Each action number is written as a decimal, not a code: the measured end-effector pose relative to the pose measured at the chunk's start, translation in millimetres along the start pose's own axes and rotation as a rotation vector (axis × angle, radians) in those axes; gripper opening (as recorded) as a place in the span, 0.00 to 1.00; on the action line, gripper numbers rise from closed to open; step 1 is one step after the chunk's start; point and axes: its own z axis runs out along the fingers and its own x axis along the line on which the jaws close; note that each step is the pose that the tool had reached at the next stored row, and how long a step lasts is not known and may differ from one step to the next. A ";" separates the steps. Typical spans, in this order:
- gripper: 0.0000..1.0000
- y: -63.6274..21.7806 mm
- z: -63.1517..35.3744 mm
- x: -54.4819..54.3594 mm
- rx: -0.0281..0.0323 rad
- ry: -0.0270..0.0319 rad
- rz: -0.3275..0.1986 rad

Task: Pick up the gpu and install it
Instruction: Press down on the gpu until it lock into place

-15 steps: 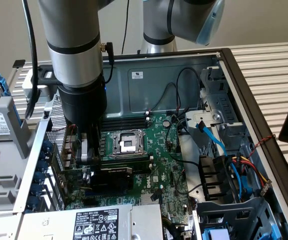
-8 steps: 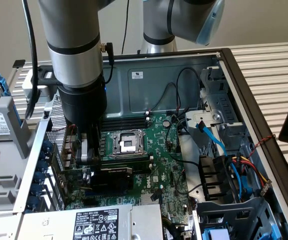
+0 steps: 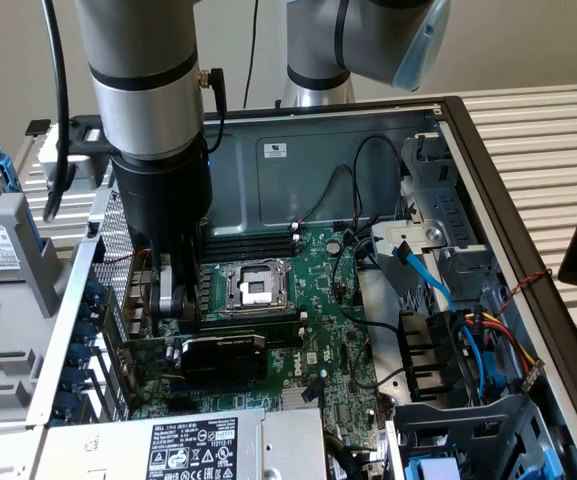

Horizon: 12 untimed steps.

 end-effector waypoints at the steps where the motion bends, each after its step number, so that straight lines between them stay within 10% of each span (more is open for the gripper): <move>1: 0.11 -0.3 -1.3 0.0 -0.0001 0.0002 0.000; 12: 0.11 -22.2 -2.4 1.7 -0.0003 -0.0018 0.000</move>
